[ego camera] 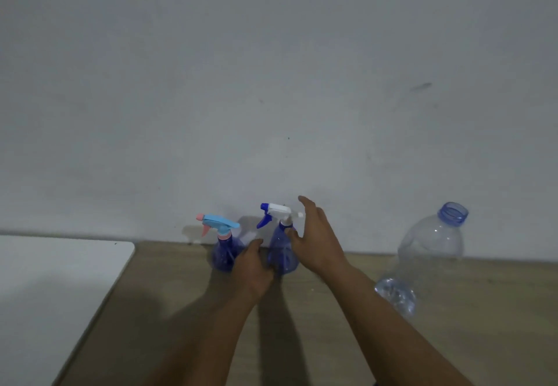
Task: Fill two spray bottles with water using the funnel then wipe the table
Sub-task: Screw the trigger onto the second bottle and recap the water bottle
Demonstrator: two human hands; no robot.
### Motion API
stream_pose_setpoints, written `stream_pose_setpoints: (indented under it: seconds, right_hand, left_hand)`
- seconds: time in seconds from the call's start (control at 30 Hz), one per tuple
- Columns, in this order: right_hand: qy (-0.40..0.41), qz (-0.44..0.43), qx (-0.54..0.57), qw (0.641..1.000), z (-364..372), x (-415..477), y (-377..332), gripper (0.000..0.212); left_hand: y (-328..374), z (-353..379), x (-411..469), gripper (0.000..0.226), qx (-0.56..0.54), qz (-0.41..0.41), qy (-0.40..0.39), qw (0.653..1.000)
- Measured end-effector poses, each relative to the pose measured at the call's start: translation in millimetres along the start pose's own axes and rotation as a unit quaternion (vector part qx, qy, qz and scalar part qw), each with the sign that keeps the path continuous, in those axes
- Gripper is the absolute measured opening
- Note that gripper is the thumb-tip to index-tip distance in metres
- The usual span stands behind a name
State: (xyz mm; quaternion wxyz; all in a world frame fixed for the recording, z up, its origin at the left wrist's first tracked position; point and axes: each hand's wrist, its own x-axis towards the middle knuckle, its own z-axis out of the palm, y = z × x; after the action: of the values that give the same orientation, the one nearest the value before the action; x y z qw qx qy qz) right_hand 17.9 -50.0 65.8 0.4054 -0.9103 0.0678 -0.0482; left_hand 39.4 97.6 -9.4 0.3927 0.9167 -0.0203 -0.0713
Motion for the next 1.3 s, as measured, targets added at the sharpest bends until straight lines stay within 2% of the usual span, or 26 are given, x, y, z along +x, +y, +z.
stream_pose_setpoints:
  seconds: [0.13, 0.27, 0.4, 0.63, 0.77, 1.07, 1.3]
  right_hand:
    - [0.008, 0.020, -0.054, 0.998, -5.5, -32.3, -14.5, 0.062]
    - [0.018, 0.053, -0.077, 0.995, -11.3, -69.9, -26.1, 0.059]
    - [0.025, 0.089, -0.116, 0.989, -13.2, -111.3, -28.2, 0.056]
    - [0.039, 0.147, -0.157, 0.976, -24.5, -164.6, -8.6, 0.054]
    - [0.046, 0.161, -0.162, 0.973, -41.2, -187.0, 11.6, 0.052]
    - [0.055, 0.241, -0.192, 0.950, -106.7, -228.8, 116.8, 0.050]
    - [0.020, 0.296, -0.216, 0.930, -148.6, -245.0, 207.1, 0.045]
  left_hand:
    - [-2.2, -17.5, -16.9, 0.044, 0.041, 0.010, -0.025, 0.999]
    - [4.5, -34.4, -33.0, 0.037, 0.069, 0.058, -0.061, 0.994]
    - [19.0, -50.5, -51.1, 0.013, 0.058, 0.106, -0.104, 0.987]
    - [35.1, -45.4, -86.0, 0.042, 0.039, 0.162, -0.147, 0.975]
    - [54.3, -26.7, -98.7, 0.049, 0.018, 0.174, -0.170, 0.970]
    - [132.3, 42.9, -103.6, 0.096, 0.004, 0.196, -0.151, 0.969]
    - [161.2, 86.2, -99.6, 0.107, -0.037, 0.189, -0.102, 0.976]
